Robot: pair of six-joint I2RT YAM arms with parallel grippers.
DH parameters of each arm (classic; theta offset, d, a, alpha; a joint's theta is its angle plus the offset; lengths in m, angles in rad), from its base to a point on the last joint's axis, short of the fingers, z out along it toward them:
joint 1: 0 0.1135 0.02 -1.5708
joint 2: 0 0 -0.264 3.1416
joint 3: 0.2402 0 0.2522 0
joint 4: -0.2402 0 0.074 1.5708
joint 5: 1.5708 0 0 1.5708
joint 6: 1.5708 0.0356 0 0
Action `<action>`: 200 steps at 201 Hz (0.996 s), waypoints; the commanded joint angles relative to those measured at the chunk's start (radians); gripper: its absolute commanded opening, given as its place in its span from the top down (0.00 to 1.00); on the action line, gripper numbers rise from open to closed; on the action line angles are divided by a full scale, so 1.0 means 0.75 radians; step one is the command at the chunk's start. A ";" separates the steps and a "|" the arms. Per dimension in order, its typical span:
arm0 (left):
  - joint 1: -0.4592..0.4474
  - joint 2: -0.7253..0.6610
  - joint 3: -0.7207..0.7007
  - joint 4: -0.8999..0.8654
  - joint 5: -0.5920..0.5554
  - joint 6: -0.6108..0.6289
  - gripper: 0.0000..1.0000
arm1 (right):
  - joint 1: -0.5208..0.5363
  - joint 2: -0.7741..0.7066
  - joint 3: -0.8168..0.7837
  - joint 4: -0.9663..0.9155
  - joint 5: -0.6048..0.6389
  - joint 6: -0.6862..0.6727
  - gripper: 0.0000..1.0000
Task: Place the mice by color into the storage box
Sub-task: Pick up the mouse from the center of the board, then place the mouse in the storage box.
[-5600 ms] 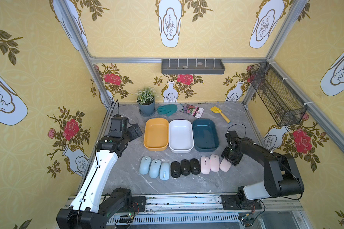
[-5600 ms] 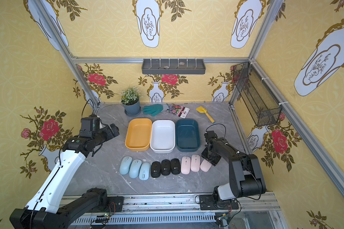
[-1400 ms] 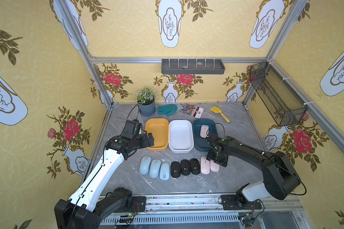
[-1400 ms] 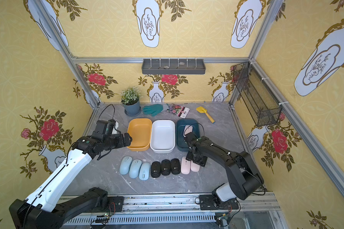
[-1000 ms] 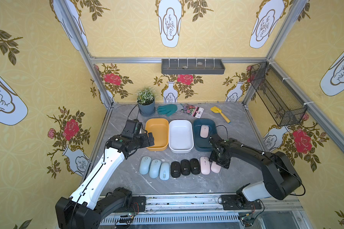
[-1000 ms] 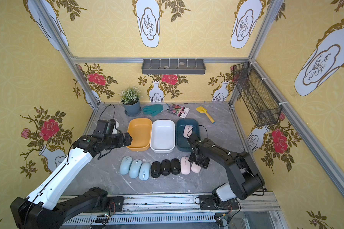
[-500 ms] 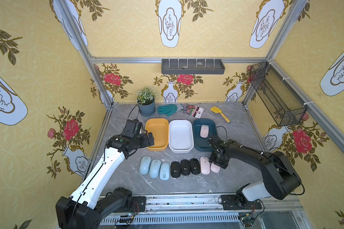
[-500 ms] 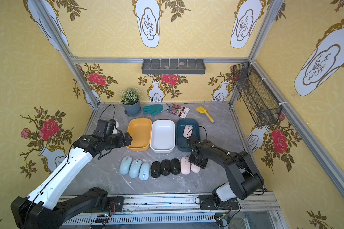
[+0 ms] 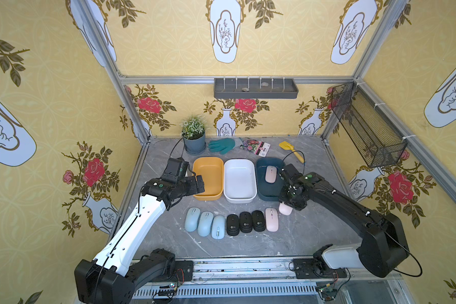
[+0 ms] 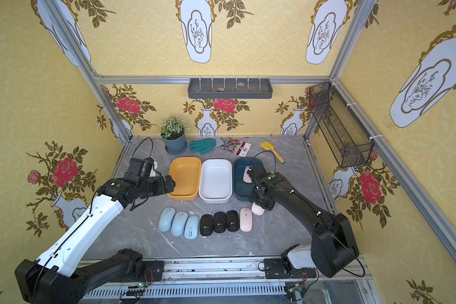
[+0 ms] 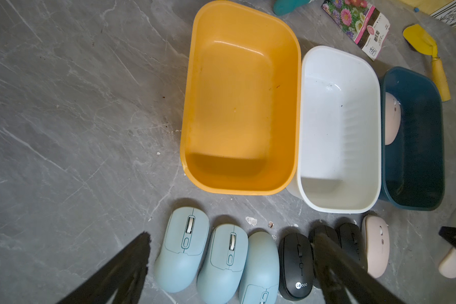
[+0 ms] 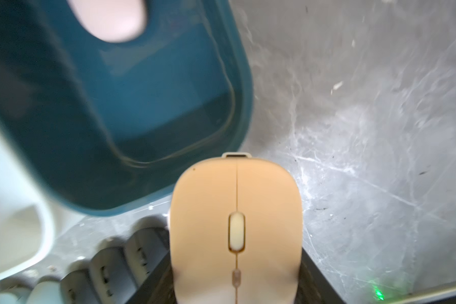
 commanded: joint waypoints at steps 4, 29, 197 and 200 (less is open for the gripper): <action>0.000 0.003 0.000 0.013 -0.004 -0.005 0.02 | -0.026 0.039 0.145 -0.083 0.035 -0.123 0.50; 0.000 -0.014 0.006 0.023 0.001 0.001 0.02 | -0.096 0.115 0.263 -0.026 0.000 -0.232 0.51; -0.002 -0.012 -0.008 0.088 0.009 -0.003 0.01 | -0.176 0.697 0.497 0.274 -0.151 -0.452 0.51; -0.002 -0.012 -0.008 0.090 0.010 -0.003 0.01 | -0.173 0.701 0.499 0.272 -0.147 -0.455 0.51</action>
